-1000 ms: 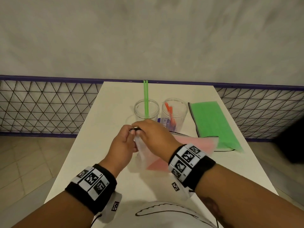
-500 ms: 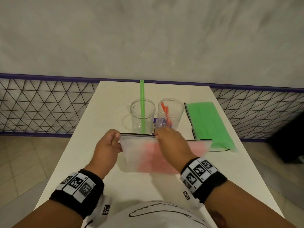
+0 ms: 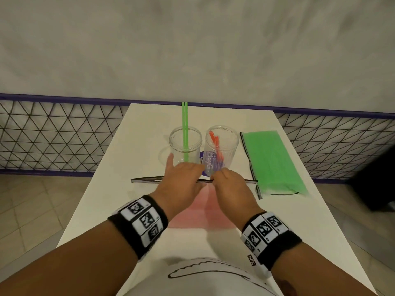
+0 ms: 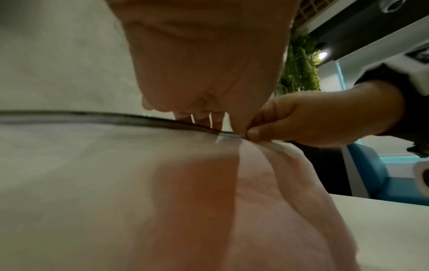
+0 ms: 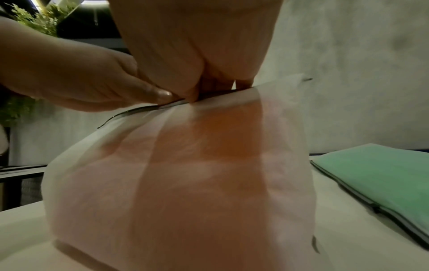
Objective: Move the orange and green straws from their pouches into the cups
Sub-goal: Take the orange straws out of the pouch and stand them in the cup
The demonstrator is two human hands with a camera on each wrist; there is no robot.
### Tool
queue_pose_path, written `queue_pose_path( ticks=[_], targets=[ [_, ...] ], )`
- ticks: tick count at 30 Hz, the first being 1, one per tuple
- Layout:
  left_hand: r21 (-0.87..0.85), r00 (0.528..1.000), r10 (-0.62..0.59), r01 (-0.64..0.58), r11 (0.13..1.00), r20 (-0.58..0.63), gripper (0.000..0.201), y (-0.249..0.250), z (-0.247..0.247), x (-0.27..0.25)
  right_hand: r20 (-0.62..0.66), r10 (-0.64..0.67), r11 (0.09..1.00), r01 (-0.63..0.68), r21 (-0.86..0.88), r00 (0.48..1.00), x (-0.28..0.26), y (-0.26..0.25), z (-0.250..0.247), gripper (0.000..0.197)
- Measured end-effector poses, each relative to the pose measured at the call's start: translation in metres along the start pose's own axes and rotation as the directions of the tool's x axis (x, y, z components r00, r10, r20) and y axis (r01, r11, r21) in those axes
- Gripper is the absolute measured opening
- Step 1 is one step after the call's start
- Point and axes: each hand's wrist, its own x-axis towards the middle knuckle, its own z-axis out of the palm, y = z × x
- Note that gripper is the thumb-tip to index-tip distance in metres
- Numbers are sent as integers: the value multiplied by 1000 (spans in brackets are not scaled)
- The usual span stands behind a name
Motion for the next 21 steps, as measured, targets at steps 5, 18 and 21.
queue_pose_path(
  ticks=[5,18,21],
  targets=[
    [-13,984,-32,35,999,177,17,-15,8,9,21,43,992,-40,-121,999,-9,12,-11,35],
    [-278,859,0,166,946,512,22,-7,-18,11,43,-176,984,177,-20,983,-28,-4,-20,19],
    [-390,821,-18,291,874,571,2,-3,-26,18,128,-192,980,198,-29,973,-25,-3,-6,27]
  ],
)
